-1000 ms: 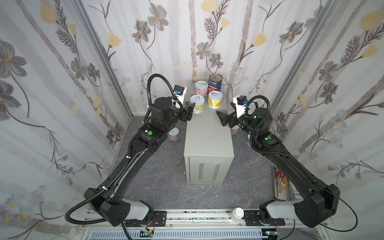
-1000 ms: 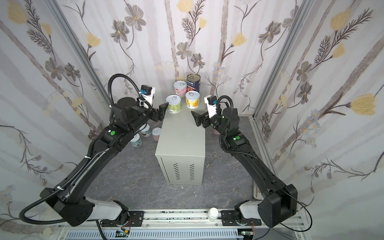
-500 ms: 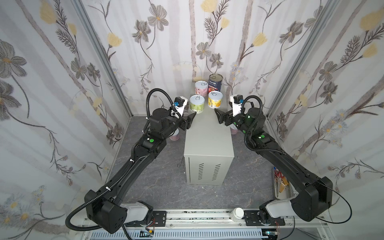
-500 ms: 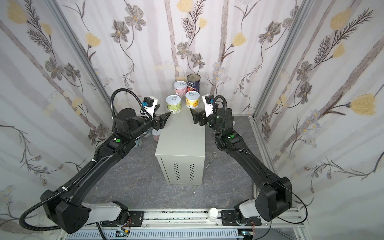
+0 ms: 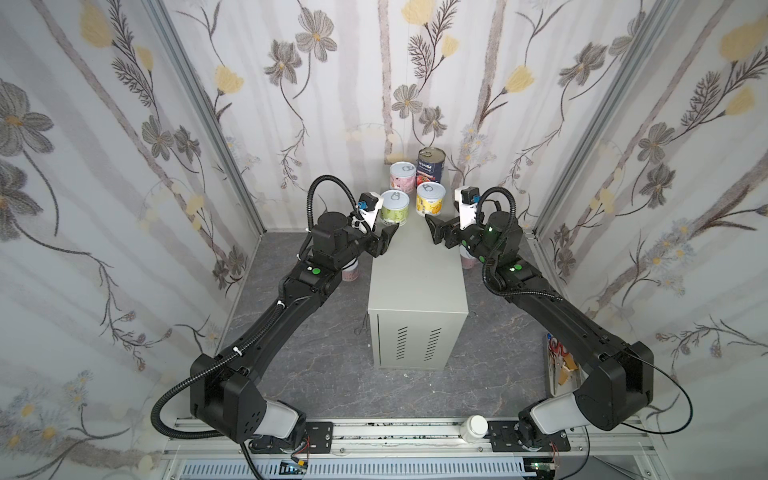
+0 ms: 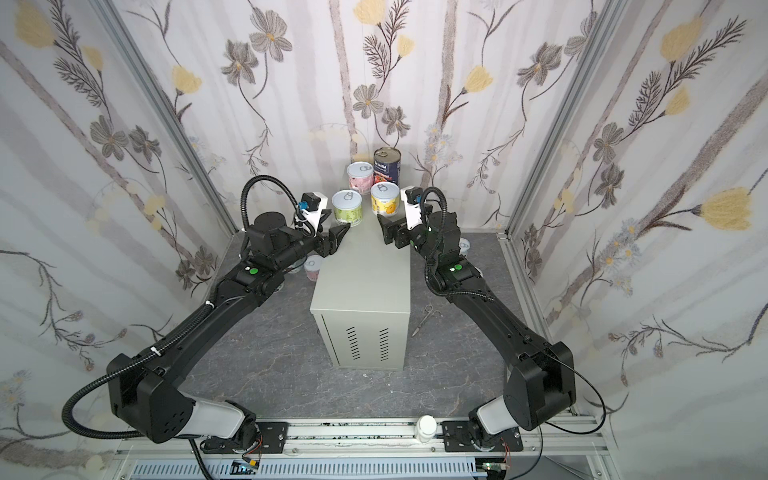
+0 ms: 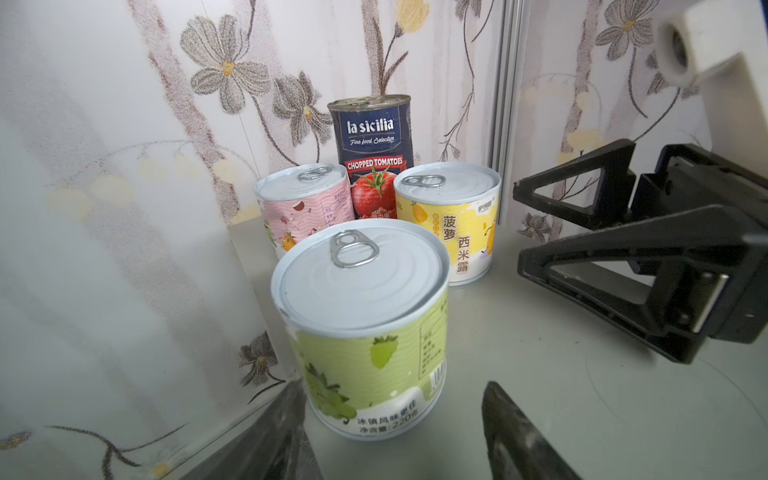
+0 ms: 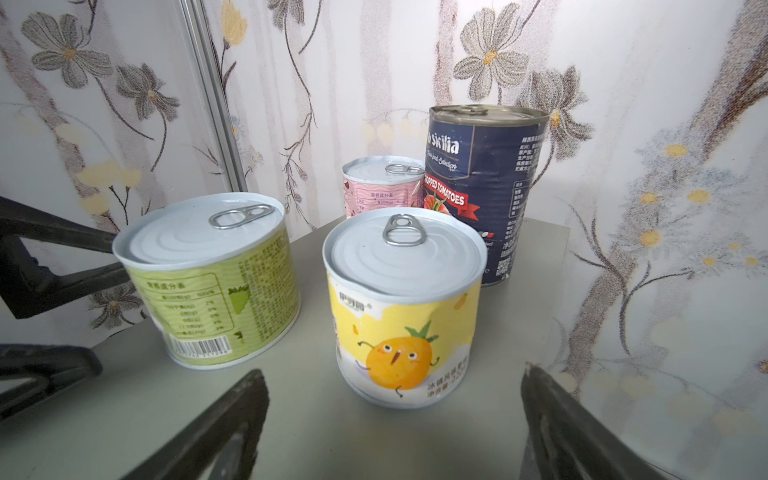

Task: Place and organize the canned foods onto the counter
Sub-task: 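Grasp the yellow can with the right gripper while the left gripper holds the green can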

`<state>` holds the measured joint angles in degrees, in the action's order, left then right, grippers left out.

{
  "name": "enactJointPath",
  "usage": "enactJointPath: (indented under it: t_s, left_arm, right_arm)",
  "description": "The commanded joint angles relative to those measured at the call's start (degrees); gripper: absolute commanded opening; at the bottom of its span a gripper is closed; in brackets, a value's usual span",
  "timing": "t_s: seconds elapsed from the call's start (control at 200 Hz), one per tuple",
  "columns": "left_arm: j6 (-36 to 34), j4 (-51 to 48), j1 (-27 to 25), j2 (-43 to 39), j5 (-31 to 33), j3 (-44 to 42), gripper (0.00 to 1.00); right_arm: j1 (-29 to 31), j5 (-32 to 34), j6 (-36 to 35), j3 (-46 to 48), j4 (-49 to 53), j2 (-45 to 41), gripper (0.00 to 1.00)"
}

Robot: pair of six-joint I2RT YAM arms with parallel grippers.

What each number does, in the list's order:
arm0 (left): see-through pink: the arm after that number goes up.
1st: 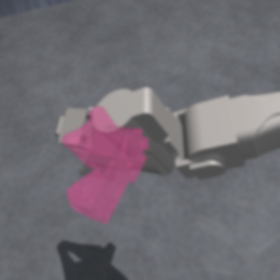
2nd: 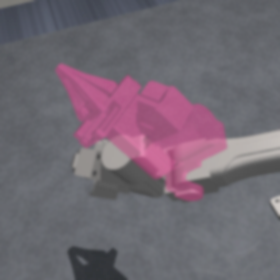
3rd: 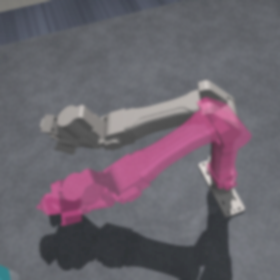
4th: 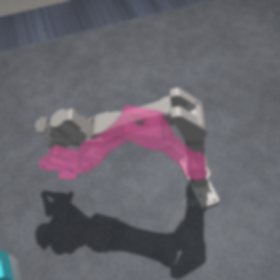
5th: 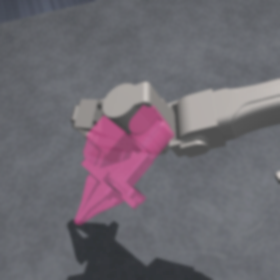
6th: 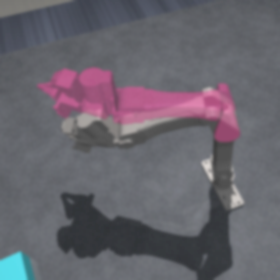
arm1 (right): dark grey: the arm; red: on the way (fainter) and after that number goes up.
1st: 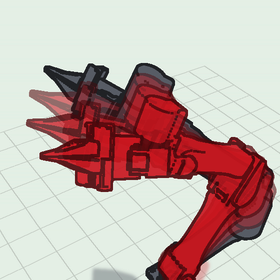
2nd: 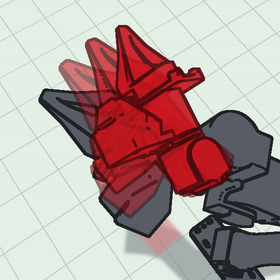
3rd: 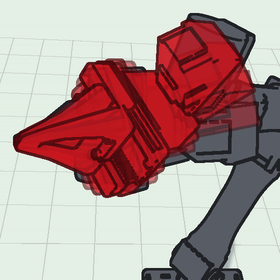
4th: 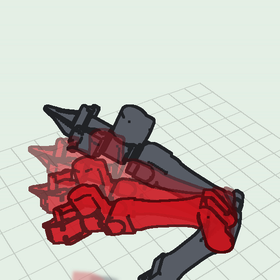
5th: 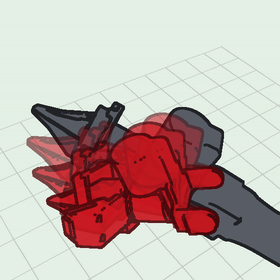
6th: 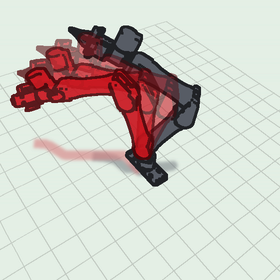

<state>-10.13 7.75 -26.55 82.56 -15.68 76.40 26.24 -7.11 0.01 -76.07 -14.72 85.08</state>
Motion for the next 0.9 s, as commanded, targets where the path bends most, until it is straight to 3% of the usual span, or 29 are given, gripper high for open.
enactJointPath:
  t_s: [0.0,0.894]
  left_arm:
    - [0.19,3.67,0.15,1.27,-0.87,1.23,0.67]
    - [0.29,3.86,1.41,10.03,-1.92,8.66,0.60]
  right_arm:
    - [0.01,-0.53,-0.01,-0.98,-2.41,0.69,0.95]
    - [-0.02,-0.53,-1.11,-5.66,-2.17,5.93,0.88]
